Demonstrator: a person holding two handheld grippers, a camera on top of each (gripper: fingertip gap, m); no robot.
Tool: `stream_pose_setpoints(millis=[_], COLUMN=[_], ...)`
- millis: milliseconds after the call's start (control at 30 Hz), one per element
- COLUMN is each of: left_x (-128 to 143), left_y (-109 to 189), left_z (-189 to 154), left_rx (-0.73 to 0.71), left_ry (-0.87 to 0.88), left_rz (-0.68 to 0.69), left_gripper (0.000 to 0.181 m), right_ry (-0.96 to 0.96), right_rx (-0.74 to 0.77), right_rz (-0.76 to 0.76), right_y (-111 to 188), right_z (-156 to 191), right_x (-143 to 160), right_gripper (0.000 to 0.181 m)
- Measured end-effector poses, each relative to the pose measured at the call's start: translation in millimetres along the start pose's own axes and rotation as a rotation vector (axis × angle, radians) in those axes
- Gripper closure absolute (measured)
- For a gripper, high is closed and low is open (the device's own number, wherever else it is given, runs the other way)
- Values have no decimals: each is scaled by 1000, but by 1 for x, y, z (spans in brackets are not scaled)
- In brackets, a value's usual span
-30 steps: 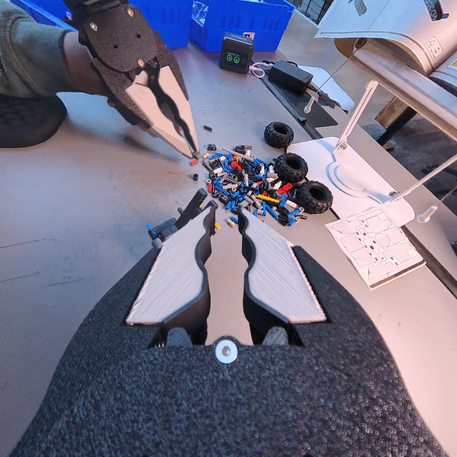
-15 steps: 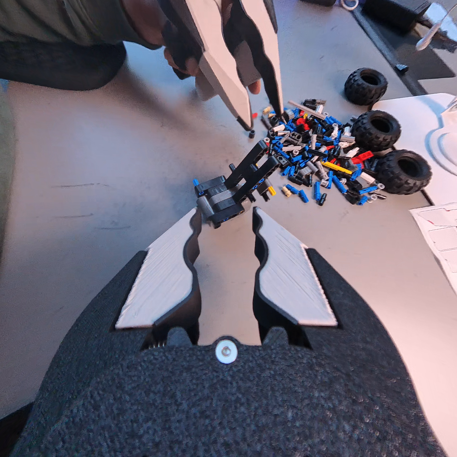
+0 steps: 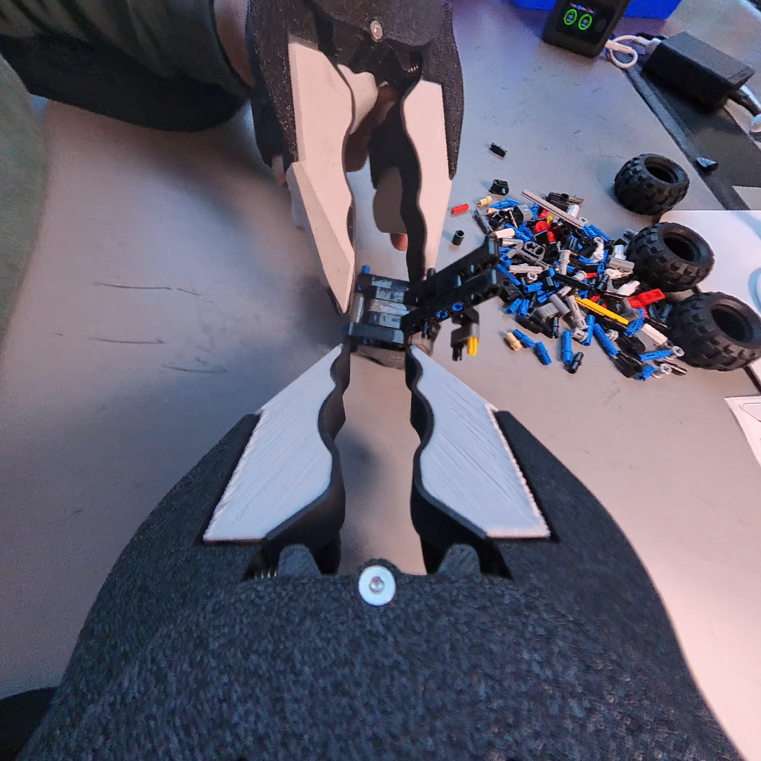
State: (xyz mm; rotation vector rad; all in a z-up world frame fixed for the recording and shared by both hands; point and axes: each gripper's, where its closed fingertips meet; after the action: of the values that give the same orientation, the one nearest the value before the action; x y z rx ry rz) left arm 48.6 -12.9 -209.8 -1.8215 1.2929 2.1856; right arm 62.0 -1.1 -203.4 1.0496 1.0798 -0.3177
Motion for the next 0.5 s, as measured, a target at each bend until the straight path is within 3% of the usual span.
stream_pose_setpoints(millis=[167, 300, 400, 500], left_x=[11, 13, 14, 12], left_y=[-6, -6, -4, -4], left_z=[-6, -7, -2, -7], left_rx=[-27, -25, -75, -63], left_ry=[-169, -169, -163, -158], left_rz=[81, 90, 95, 81], left_gripper=[138, 140, 150, 158], right_ry=[-1, -4, -34, -43], right_rx=[-5, -7, -36, 21], right_rz=[23, 24, 46, 42], right_y=[-6, -7, -6, -8], right_z=[0, 3, 9, 1], right_x=[5, 5, 5, 3], right_gripper=[145, 146, 134, 141])
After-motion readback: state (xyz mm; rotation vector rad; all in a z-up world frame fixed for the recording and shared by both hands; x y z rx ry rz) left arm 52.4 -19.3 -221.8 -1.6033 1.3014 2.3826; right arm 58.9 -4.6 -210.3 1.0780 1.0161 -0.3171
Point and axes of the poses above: each gripper's, where its closed fingertips meet, y back along the fingers, x out of its underside, z = x × y across the jaws, and after that the axes turned 14 degrees about -y, right-handed
